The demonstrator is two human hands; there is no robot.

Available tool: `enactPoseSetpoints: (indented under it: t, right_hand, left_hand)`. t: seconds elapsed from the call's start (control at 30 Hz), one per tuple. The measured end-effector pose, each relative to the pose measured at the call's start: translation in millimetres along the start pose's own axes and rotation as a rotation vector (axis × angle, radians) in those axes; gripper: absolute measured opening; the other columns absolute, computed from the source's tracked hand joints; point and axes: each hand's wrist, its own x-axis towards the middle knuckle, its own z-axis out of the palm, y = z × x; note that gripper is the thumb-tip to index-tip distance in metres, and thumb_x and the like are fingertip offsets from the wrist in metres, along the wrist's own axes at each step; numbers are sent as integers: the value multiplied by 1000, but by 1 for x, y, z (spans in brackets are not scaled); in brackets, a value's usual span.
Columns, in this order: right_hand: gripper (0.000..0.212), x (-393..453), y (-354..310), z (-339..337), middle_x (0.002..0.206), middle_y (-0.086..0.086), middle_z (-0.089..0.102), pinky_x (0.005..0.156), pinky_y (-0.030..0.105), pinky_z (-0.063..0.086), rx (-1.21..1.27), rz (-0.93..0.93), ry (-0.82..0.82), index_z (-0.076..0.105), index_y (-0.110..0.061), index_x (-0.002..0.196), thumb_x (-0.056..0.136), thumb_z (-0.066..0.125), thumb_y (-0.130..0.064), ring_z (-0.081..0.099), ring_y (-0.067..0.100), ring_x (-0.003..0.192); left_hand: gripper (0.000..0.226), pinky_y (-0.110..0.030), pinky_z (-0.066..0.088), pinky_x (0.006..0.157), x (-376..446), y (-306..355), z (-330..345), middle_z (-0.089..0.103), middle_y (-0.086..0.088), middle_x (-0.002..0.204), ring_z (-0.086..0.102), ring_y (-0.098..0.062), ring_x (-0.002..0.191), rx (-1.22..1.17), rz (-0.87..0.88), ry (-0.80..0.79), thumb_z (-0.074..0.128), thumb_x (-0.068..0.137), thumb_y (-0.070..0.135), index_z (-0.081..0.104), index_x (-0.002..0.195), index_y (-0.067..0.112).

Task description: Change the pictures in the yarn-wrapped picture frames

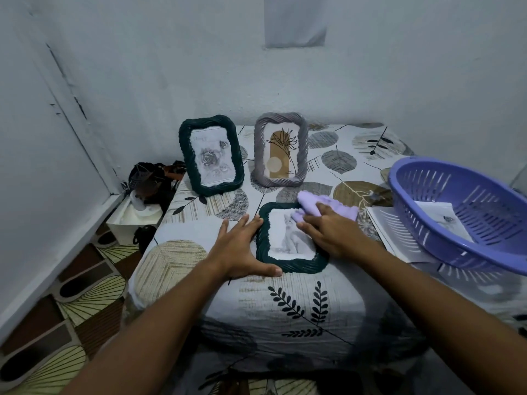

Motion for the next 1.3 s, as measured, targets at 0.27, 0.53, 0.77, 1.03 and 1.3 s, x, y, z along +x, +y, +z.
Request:
enactPoseSetpoints:
  t: [0.27, 0.53, 0.77, 1.03, 1.3]
  right_hand:
    - [67, 41, -10, 13, 140, 21, 39, 106, 47, 31, -17, -42, -4, 54, -25, 133, 94, 16, -64, 34, 33, 132]
    - [60, 53, -45, 15, 138, 21, 40, 110, 47, 21, 2, -154, -1, 60, -15, 126, 99, 22, -54, 30, 33, 134]
    - [58, 30, -48, 10, 148, 22, 29, 113, 45, 17, 15, -211, -63, 49, -18, 139, 100, 24, -52, 23, 34, 139]
    - [55, -6, -50, 15, 145, 17, 35, 109, 45, 22, 35, -286, -79, 52, -24, 135, 98, 27, -56, 34, 33, 132]
    - [50, -31, -37, 9, 158, 13, 19, 116, 42, 15, 84, -360, -155, 53, -32, 135, 97, 29, -55, 16, 27, 147]
  left_hand:
    - [129, -48, -9, 119, 7, -11, 7, 11, 2, 161, 0, -10, 148, 11, 35, -7, 68, 51, 82, 15, 153, 24]
    - [129, -49, -9, 118, 8, -13, 7, 15, -1, 160, 1, -11, 148, -15, 72, 10, 70, 51, 80, 8, 153, 30]
    - [133, -50, -7, 119, 11, -15, 11, 19, 2, 160, 4, -9, 148, -16, 68, 34, 62, 43, 89, 18, 152, 26]
    - [152, -47, -7, 119, 9, -12, 9, 12, 4, 161, 11, -8, 146, -95, 61, 24, 63, 41, 89, -23, 148, 25]
    - [155, -48, -3, 119, 8, -12, 9, 33, 5, 154, 24, -7, 143, -123, 50, 56, 64, 41, 87, -24, 149, 18]
